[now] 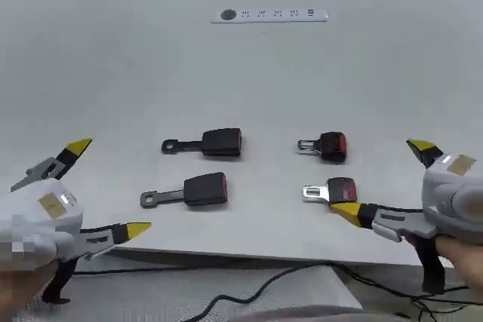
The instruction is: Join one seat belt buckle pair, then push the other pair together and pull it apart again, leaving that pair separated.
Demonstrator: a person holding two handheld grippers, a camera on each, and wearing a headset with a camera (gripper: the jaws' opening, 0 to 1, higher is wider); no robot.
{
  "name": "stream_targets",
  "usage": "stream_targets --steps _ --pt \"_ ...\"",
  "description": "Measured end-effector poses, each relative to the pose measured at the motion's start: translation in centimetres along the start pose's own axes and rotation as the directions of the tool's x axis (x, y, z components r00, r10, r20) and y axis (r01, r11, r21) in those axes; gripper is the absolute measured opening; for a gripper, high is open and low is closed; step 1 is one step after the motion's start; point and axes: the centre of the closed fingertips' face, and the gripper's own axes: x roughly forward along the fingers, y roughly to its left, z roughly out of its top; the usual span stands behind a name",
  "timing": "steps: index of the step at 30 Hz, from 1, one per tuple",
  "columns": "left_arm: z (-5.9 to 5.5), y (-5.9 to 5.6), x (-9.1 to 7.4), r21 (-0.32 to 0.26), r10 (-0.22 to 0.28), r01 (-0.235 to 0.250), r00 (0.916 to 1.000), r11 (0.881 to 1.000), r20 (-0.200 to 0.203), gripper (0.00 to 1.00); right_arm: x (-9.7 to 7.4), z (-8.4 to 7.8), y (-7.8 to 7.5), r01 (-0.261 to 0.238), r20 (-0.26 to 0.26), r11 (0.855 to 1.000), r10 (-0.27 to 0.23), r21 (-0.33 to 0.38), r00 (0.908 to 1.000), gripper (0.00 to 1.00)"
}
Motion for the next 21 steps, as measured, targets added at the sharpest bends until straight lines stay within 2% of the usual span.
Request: stream_targets --steps 4,10,21 --pt "-0.2 0.0 0.1 -0.004 -0.005 0.005 1.0000 1.000 -0.003 1.00 0.1 0.3 0.3 -0.004 0.016 1.000 0.004 0.022 0.9999 1.00" --pt "-0.3 0.0 0.1 -0.004 -0.004 0.004 1.0000 1.000 -0.006 1.00 -0.1 -0.9 0.2 -0.004 -0.014 1.000 0.004 0.028 0.9999 1.00" --pt "-0.2 -0.1 0.1 -0.004 -0.003 0.003 1.0000 1.000 -0.005 1.00 -0.2 -0.8 0.3 -0.001 -0.023 0.999 0.002 0.047 0.9997 1.00"
